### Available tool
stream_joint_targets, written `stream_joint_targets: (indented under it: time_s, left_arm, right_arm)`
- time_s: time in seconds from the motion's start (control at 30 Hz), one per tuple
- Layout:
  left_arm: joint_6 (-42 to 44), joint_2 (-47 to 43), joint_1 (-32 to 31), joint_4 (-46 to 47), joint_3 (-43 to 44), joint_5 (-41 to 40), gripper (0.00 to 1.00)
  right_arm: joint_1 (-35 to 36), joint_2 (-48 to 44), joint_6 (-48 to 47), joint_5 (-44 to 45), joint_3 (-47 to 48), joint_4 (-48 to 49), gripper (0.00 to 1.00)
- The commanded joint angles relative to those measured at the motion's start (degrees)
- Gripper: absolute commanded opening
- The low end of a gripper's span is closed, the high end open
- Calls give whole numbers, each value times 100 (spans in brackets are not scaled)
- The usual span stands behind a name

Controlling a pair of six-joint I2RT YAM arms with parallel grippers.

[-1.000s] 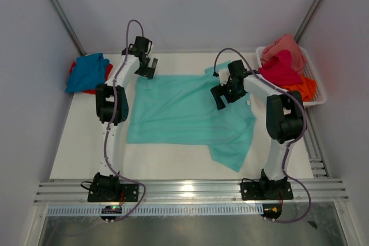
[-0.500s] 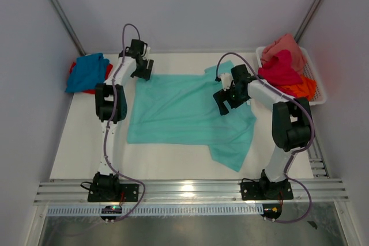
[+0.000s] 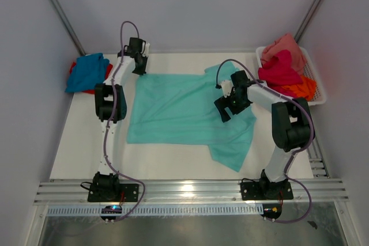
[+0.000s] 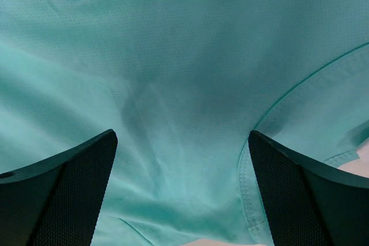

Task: Fold and stack the t-shirts
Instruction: Flatten the tshirt out

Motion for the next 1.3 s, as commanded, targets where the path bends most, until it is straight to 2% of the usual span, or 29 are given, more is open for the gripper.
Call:
stream_joint_targets:
  time_s: [0.0,0.07,0.37,0.7,1.27]
  left_arm:
    - [-76,69,56,233,253,173,7]
    - [-85,69,65,233,262,191,0]
    - [-191,-10,267,269,411,261,0]
    - [-426,-476,610,365,588,453,0]
    - [-454,-362,742,427,675,446,0]
  right_arm:
    - [-5,-405,-142,168,-129,39,99]
    - [-5,-484,-169,212,-217,21,99]
    - [-5,-818,-186,449,-692,83,100]
    - [-5,-1108,-116,520,-1289,205,100]
    - [-5,-1126,-160,599,-1474,153,99]
